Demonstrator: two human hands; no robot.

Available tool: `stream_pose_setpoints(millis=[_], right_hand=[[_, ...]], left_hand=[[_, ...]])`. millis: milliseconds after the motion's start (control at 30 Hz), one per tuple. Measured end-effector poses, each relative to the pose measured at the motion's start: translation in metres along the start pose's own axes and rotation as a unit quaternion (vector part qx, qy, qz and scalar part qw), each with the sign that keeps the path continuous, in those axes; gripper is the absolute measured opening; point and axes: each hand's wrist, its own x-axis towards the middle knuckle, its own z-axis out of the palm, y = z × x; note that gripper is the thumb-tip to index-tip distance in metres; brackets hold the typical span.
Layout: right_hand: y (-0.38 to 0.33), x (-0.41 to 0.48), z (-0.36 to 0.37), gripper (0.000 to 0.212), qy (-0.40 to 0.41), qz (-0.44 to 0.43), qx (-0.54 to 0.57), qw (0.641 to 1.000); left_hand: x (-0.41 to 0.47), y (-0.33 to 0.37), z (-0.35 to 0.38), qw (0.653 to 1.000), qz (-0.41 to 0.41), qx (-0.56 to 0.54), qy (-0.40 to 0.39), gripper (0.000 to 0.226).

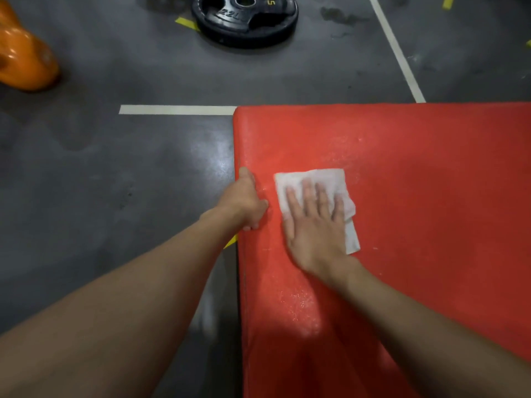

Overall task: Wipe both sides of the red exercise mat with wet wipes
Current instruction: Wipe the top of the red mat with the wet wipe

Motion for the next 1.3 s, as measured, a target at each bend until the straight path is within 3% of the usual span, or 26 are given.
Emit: stream_pose_setpoints(millis=[100,167,233,267,400,433,533,567,700,833,867,967,1033,1133,1167,1300], right_hand=[[0.018,0.009,-0.004,0.055,-0.01,-0.138,-0.017,0.99],[0.031,0.033,-0.01,0.055,-0.006,-0.086,-0.005,0.996],[0.022,0.043,-0.007,0.057,0.007,0.018,0.016,1.0],[0.011,0.042,-0.004,0.058,0.013,0.019,0.017,1.0],[0.024,0.049,-0.009,0.057,-0.006,-0.145,-0.01,0.989],[0.033,0.061,-0.012,0.055,-0.001,-0.13,-0.007,0.992],[0.019,0.077,-0.01,0.055,0.018,0.038,0.039,0.998],[0.005,0.075,-0.006,0.056,0.031,0.036,0.04,0.998],[0.012,0.082,-0.006,0.056,0.022,-0.136,0.004,0.99],[0.011,0.112,-0.007,0.057,0.037,0.011,0.031,0.999],[0.002,0.109,-0.005,0.059,0.039,0.01,0.031,0.999],[0.006,0.109,-0.005,0.062,0.028,-0.106,0.012,0.994],[0.026,0.132,-0.011,0.06,0.018,-0.117,0.01,0.993],[0.02,0.157,-0.009,0.058,0.024,0.03,0.047,0.998],[0.008,0.156,-0.006,0.059,0.037,0.035,0.044,0.998],[0.013,0.153,-0.006,0.06,0.047,-0.133,0.007,0.99]], left_hand=[[0.001,0.003,-0.003,0.999,-0.032,-0.014,-0.018,0.081],[0.001,0.004,-0.002,0.999,-0.042,-0.006,-0.029,0.1],[0.006,0.004,-0.002,0.998,-0.054,-0.01,-0.034,0.102],[0.009,0.004,-0.003,0.997,-0.059,-0.016,-0.038,0.099],[0.015,0.006,-0.015,0.998,-0.057,0.0,-0.042,0.07],[0.017,0.007,-0.018,0.998,-0.047,0.023,-0.031,0.071],[0.023,0.01,-0.024,0.984,-0.022,0.178,0.013,0.09],[0.025,0.012,-0.025,0.976,-0.009,0.215,0.029,0.1],[0.036,0.014,-0.034,0.971,0.036,0.236,-0.013,0.15],[0.041,0.015,-0.033,0.959,0.037,0.279,-0.042,0.154],[0.04,0.016,-0.032,0.956,0.036,0.288,-0.046,0.153],[0.04,0.018,-0.033,0.954,0.034,0.294,-0.048,0.152],[0.038,0.018,-0.034,0.956,0.032,0.289,-0.049,0.152],[0.038,0.019,-0.033,0.955,0.034,0.289,-0.056,0.152],[0.038,0.019,-0.032,0.954,0.035,0.291,-0.057,0.151],[0.038,0.019,-0.033,0.955,0.036,0.288,-0.06,0.151]])
